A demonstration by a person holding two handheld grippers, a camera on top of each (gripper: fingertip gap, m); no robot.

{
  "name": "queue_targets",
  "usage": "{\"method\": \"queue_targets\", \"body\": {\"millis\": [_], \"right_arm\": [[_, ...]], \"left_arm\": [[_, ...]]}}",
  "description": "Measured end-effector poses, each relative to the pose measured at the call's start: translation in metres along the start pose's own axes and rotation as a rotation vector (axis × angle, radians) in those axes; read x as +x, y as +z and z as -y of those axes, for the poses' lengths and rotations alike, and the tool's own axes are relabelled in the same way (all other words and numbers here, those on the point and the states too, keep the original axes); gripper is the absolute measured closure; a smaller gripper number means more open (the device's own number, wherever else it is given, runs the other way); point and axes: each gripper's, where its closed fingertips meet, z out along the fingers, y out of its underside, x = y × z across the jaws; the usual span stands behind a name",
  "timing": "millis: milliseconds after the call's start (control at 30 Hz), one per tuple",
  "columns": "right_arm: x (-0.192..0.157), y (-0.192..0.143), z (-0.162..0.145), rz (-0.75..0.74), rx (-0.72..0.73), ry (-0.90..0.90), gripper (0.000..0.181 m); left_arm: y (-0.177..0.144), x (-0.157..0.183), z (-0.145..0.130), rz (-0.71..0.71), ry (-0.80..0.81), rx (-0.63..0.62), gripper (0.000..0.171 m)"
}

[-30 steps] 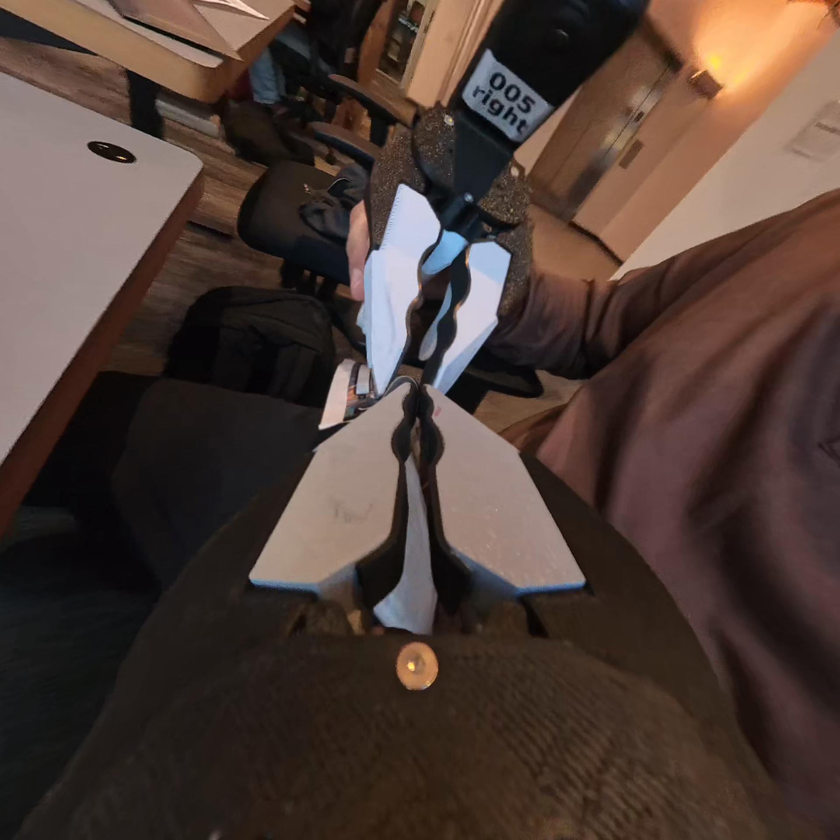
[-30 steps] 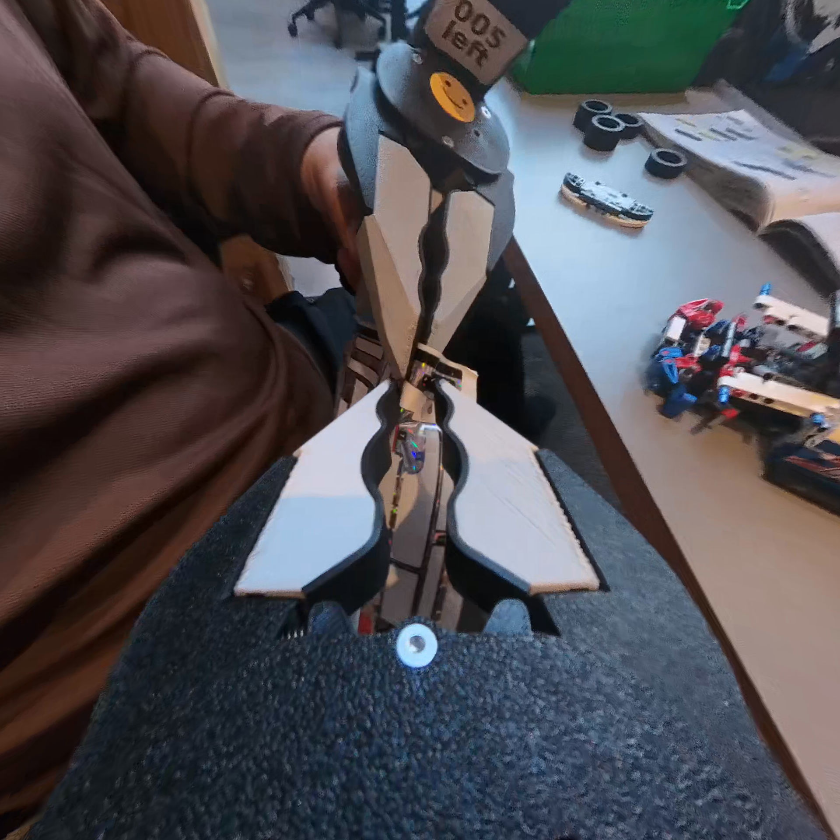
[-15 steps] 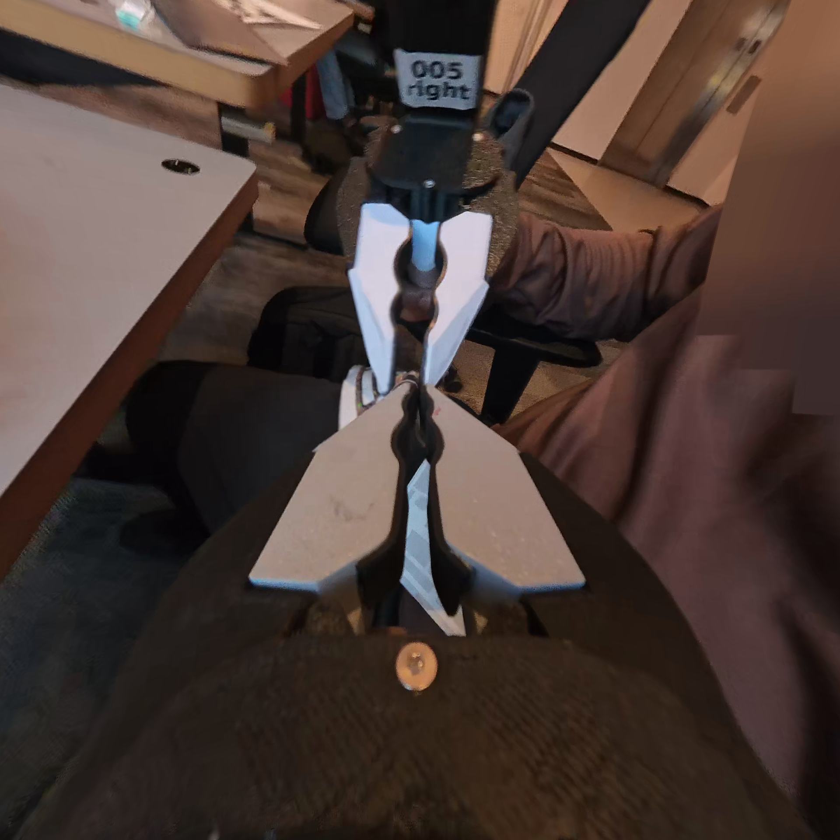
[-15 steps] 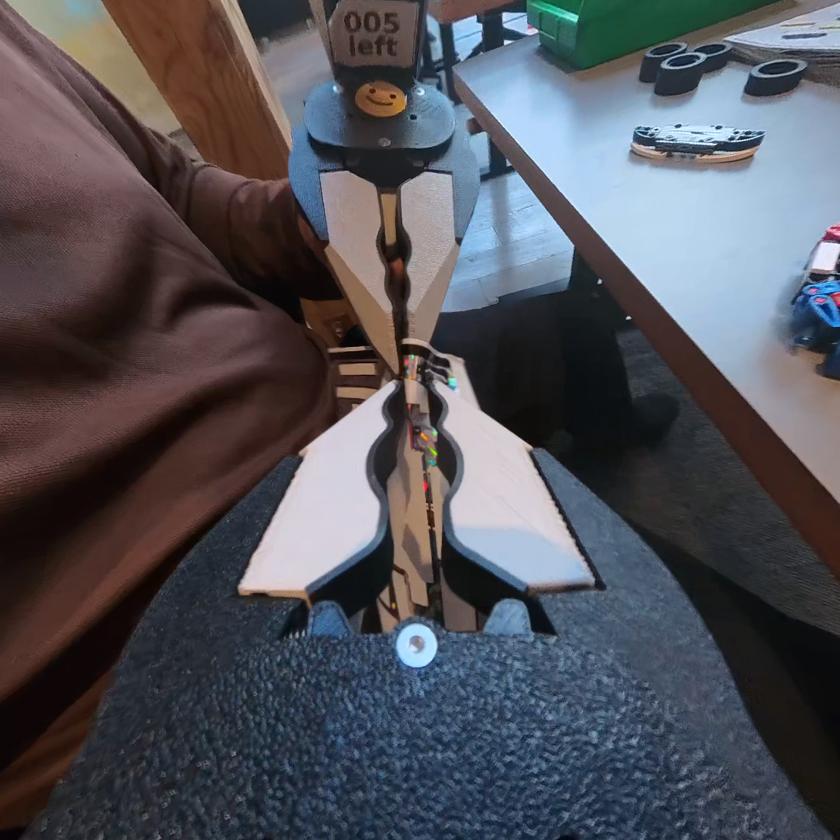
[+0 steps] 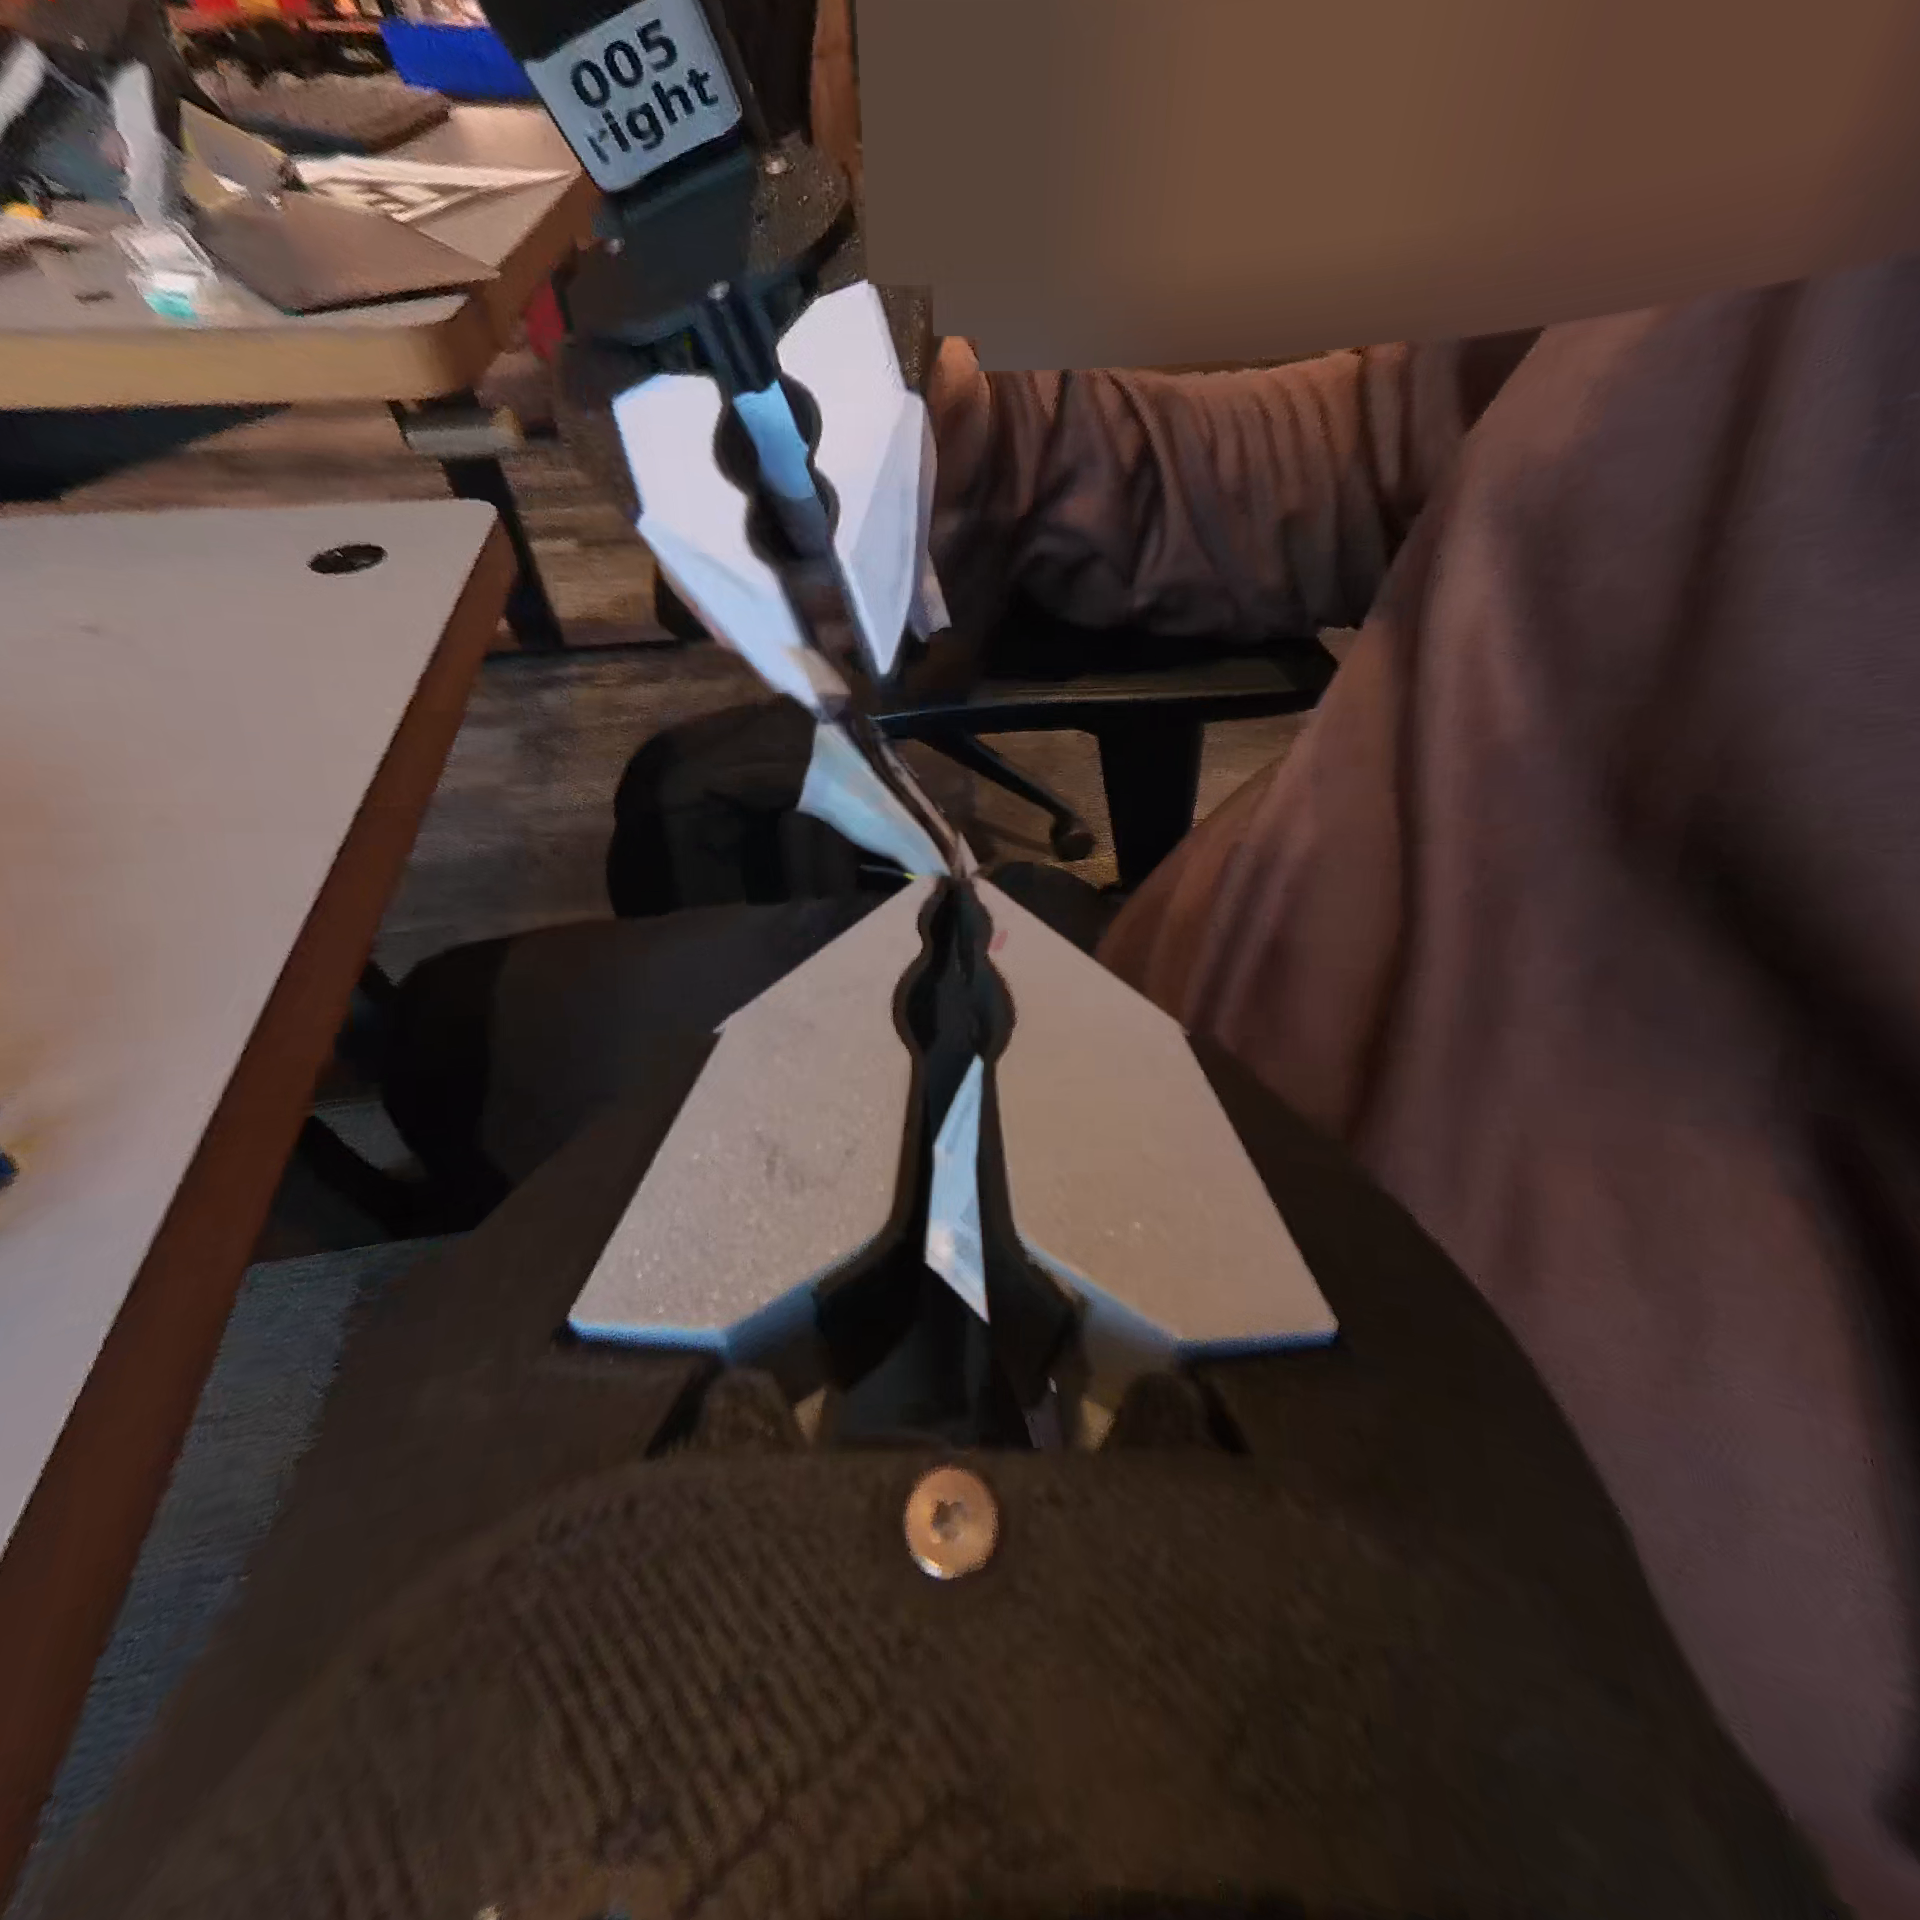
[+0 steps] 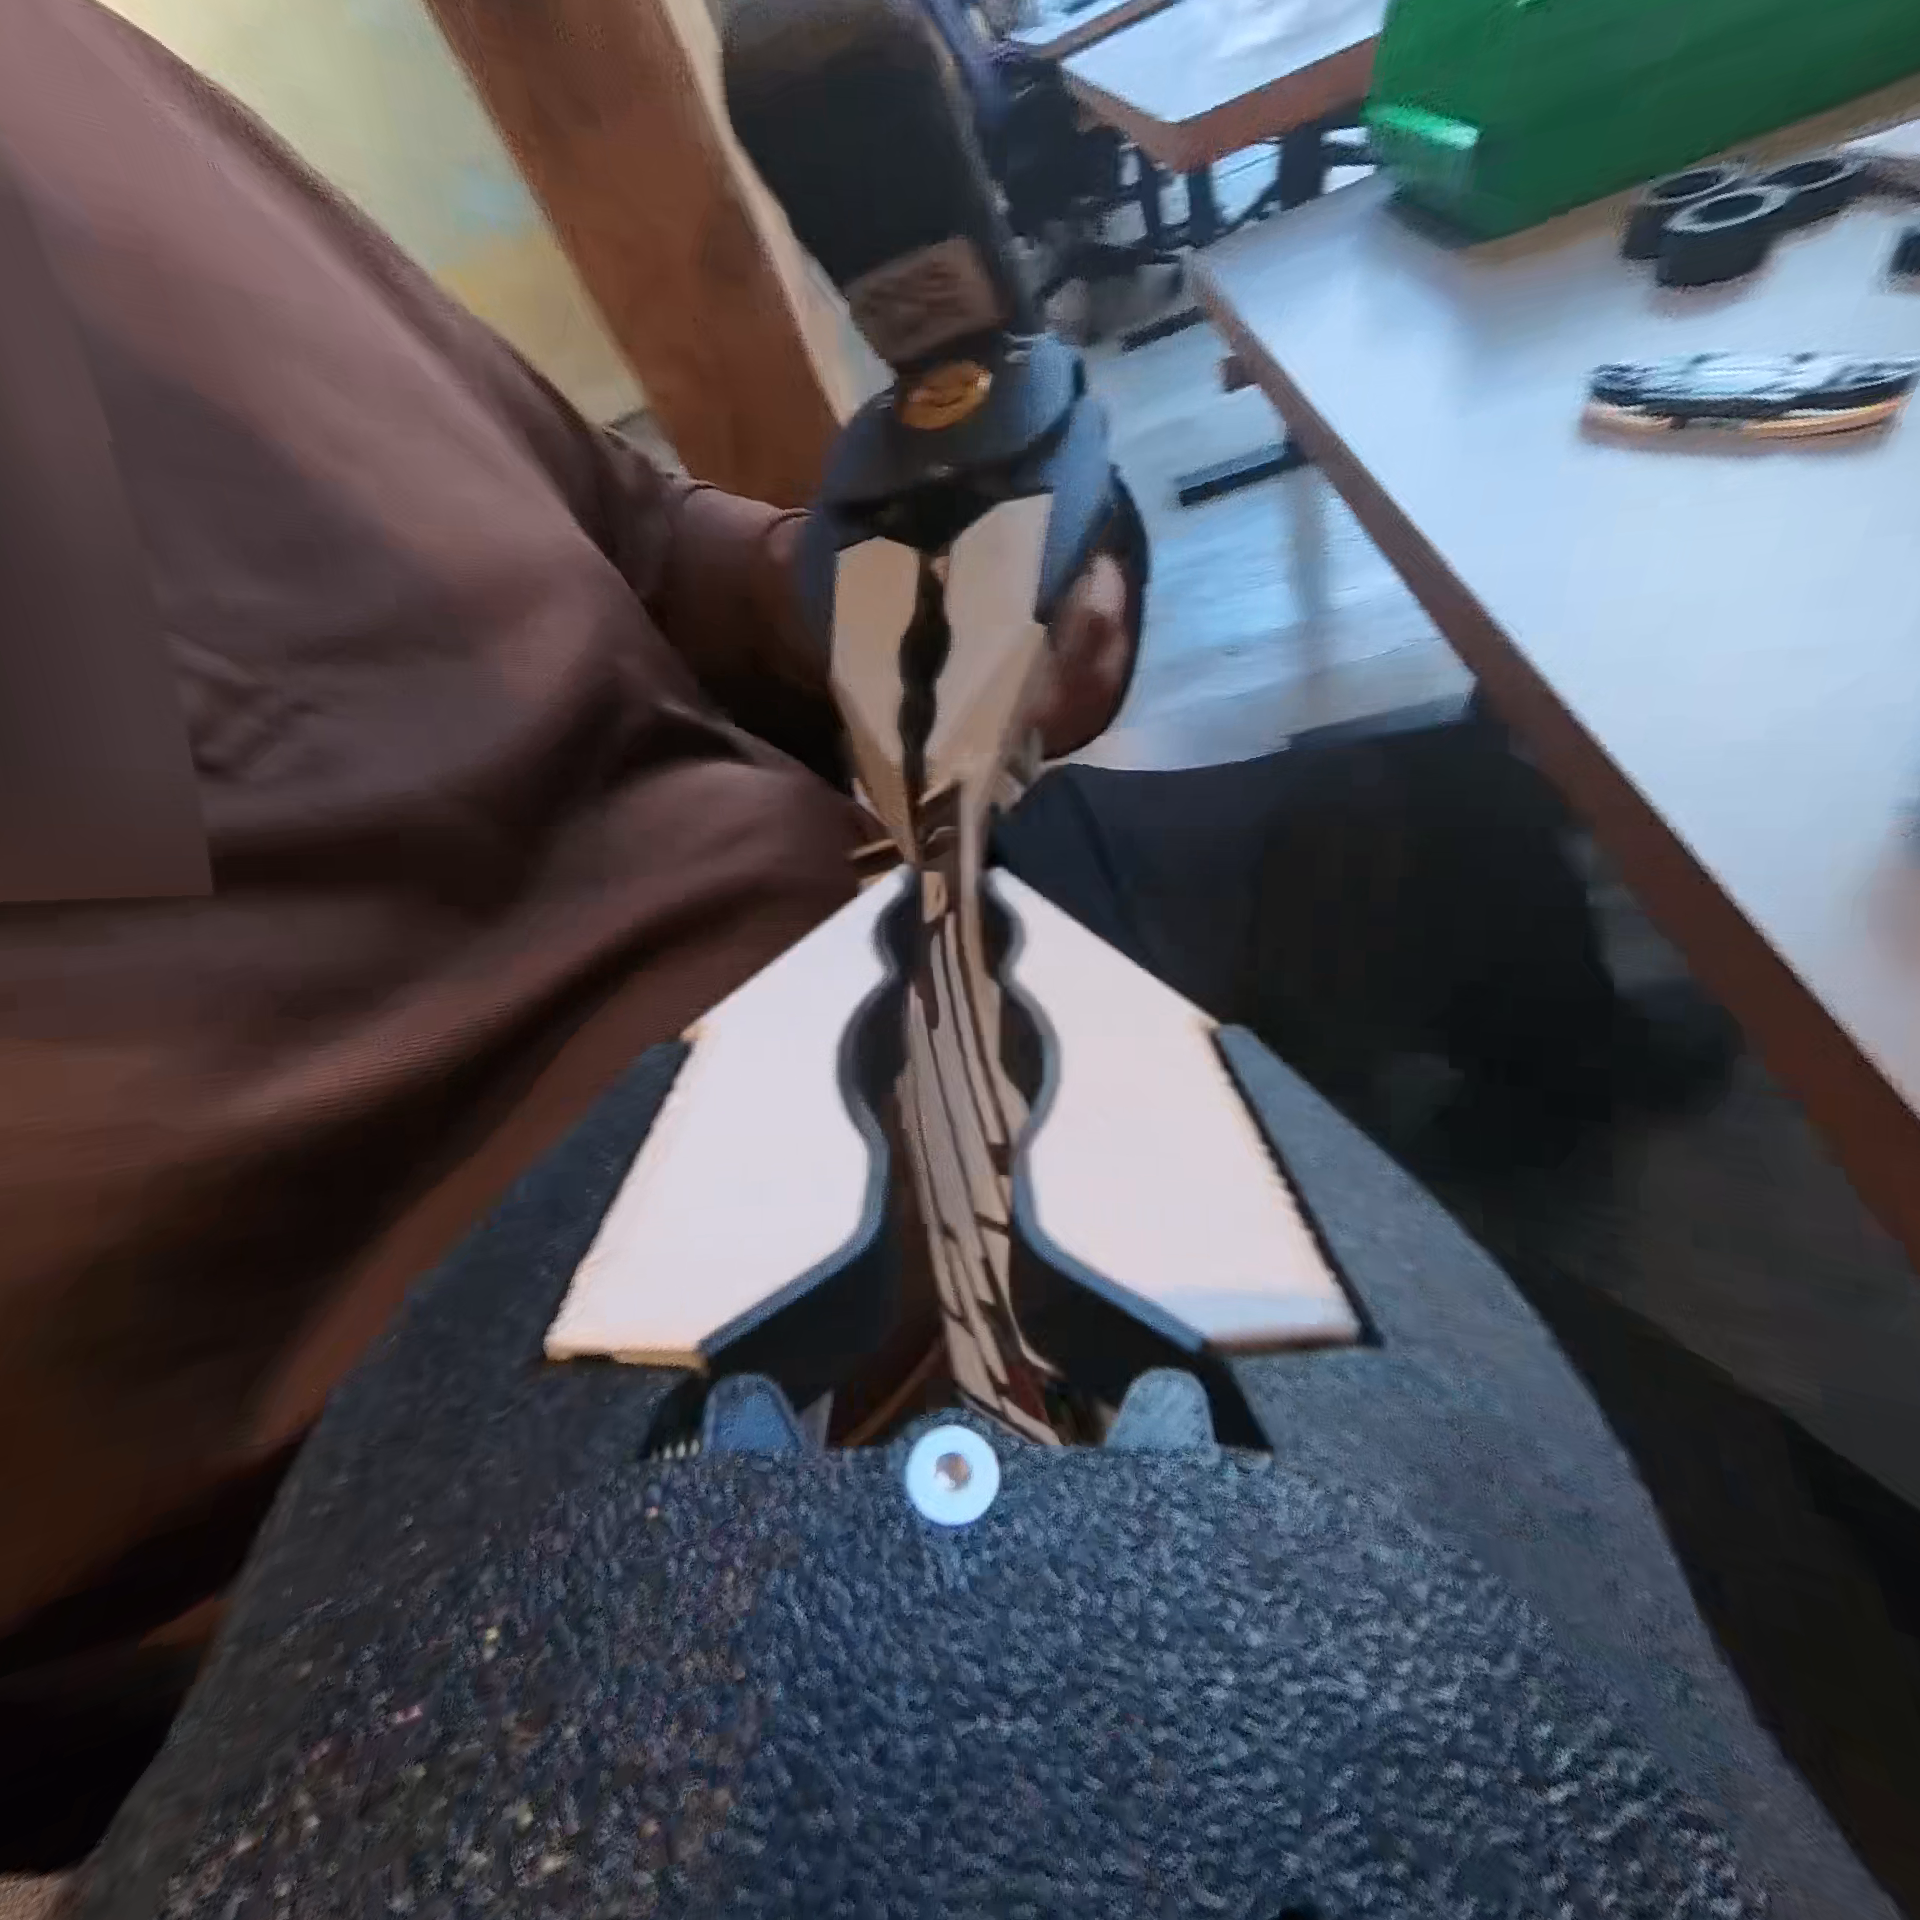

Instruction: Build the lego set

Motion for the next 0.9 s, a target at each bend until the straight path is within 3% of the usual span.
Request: {"method": "queue_targets", "body": {"millis": [33, 133, 267, 333, 367, 500, 733, 900], "right_arm": [[0.002, 0.001, 0.0, -0.005, -0.004, 0.023, 0.181], [0.01, 0.001, 0.001, -0.012, 0.025, 0.121, 0.181], [0.016, 0.001, 0.001, -0.041, 0.08, 0.222, 0.181], [0.011, 0.004, 0.005, -0.005, 0.112, 0.255, 0.181], [0.008, 0.005, 0.006, 0.008, 0.12, 0.262, 0.181], [0.009, -0.003, 0.011, 0.007, 0.132, 0.268, 0.173], [0.008, -0.001, 0.021, 0.015, 0.138, 0.249, 0.181], [-0.003, -0.001, 0.032, 0.166, 0.232, 0.371, 0.181]], "left_arm": [[-0.001, -0.003, 0.001, 0.0, -0.015, -0.002, 0.171], [-0.004, -0.016, -0.003, 0.024, -0.084, -0.049, 0.171], [-0.005, -0.024, 0.009, -0.027, -0.325, -0.035, 0.146], [-0.002, -0.027, 0.016, -0.055, -0.384, -0.021, 0.16], [0.0, -0.027, 0.015, -0.063, -0.393, -0.039, 0.171], [0.001, -0.027, 0.017, -0.104, -0.395, -0.047, 0.171], [-0.001, -0.023, 0.03, -0.166, -0.412, -0.028, 0.171], [-0.004, -0.029, 0.04, -0.095, -0.326, 0.046, 0.171]]}}
